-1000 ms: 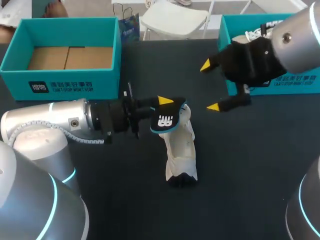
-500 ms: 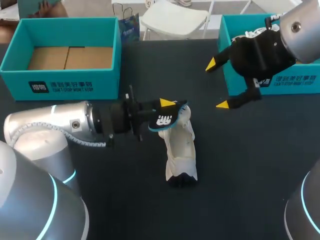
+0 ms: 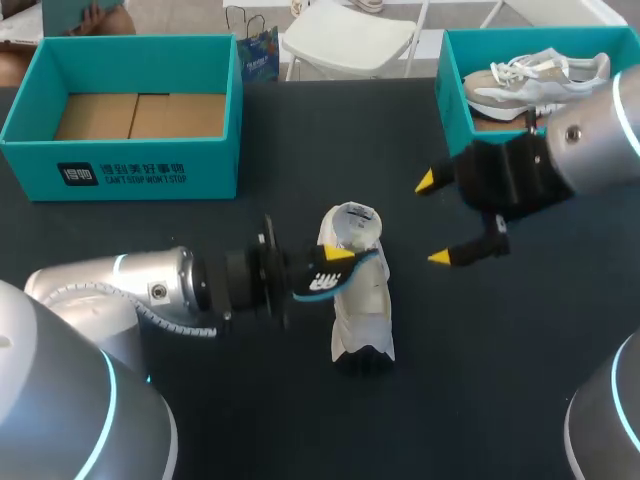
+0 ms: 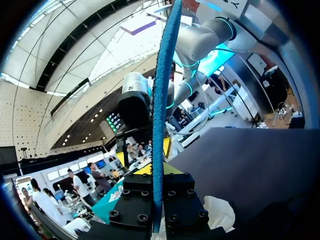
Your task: Take the shoe out of the shoebox, open the shoe tongue, remove and reinsert the insole, then place the shoe into the shoebox
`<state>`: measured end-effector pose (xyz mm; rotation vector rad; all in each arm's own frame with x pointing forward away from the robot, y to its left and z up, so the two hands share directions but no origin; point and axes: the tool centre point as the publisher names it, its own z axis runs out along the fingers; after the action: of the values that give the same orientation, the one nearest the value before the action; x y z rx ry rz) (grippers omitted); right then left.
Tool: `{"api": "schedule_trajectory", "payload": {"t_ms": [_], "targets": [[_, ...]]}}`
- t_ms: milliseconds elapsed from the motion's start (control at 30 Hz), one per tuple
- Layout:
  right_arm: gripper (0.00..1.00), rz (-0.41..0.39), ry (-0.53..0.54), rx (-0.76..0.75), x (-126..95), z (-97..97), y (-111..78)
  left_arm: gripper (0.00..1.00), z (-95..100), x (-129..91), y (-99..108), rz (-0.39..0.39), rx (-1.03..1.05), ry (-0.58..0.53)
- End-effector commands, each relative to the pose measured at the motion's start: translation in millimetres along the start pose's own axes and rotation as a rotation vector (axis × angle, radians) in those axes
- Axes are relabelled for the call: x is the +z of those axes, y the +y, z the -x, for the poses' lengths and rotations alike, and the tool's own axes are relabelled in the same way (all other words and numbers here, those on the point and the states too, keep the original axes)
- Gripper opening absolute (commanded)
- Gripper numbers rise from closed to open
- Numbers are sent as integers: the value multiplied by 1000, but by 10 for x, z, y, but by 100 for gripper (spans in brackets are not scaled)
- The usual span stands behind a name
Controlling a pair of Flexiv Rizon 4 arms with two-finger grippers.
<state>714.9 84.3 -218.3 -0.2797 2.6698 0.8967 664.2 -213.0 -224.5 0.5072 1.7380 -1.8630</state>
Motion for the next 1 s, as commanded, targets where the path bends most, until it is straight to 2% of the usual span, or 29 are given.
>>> {"api": "schedule_trajectory", "payload": {"t_ms": [33,333,433,933,1000], "targets": [[100,60,-22,18,249,-118,-119,0,-58,-4,127,9,-15,26],[100,82,13,66,491,-370,-178,0,-290,-66,329,34,-63,44],[100,69,18,72,494,-375,-182,0,-304,-67,381,40,-63,36],[100,69,18,72,494,-375,-182,0,-304,-67,381,40,-63,36],[100,-10,-14,76,578,-344,-224,0,-306,-72,417,45,-69,26]]}}
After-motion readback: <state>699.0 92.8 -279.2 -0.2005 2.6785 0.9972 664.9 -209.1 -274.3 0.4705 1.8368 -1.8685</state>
